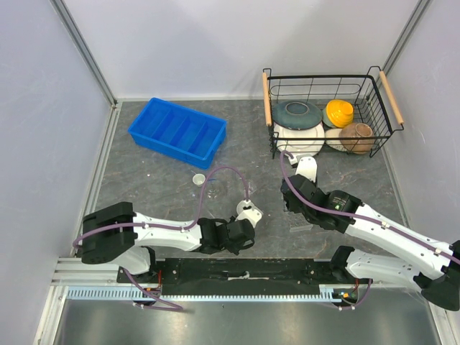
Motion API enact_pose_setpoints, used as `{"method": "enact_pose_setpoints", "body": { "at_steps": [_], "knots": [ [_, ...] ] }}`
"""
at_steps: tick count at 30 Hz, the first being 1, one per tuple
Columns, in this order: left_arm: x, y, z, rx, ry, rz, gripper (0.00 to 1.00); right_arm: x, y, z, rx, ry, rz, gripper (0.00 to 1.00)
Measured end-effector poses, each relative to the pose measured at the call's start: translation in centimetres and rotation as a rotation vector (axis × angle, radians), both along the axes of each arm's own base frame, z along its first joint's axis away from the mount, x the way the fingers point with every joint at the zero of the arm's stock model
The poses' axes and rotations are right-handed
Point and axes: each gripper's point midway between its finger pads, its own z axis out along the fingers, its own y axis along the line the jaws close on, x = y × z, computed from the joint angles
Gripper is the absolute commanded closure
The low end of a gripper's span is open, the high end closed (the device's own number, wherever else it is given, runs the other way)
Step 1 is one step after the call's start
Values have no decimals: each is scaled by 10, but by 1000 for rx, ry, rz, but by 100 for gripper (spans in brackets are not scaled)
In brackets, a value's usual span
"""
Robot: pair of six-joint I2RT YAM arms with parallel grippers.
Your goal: Organize the chemistry lab equipment
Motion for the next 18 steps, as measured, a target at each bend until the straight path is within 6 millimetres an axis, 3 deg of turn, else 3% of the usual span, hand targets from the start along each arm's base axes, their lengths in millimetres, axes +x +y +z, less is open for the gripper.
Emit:
{"method": "enact_pose_setpoints", "body": {
  "at_steps": [7, 18],
  "knots": [
    [-2, -5, 0, 6, -6, -8, 98, -1, 1, 0, 2, 0, 1, 44],
    [-17, -5, 7, 58, 23, -98, 98, -2, 2, 1, 7, -1, 5, 44]
  ]
}}
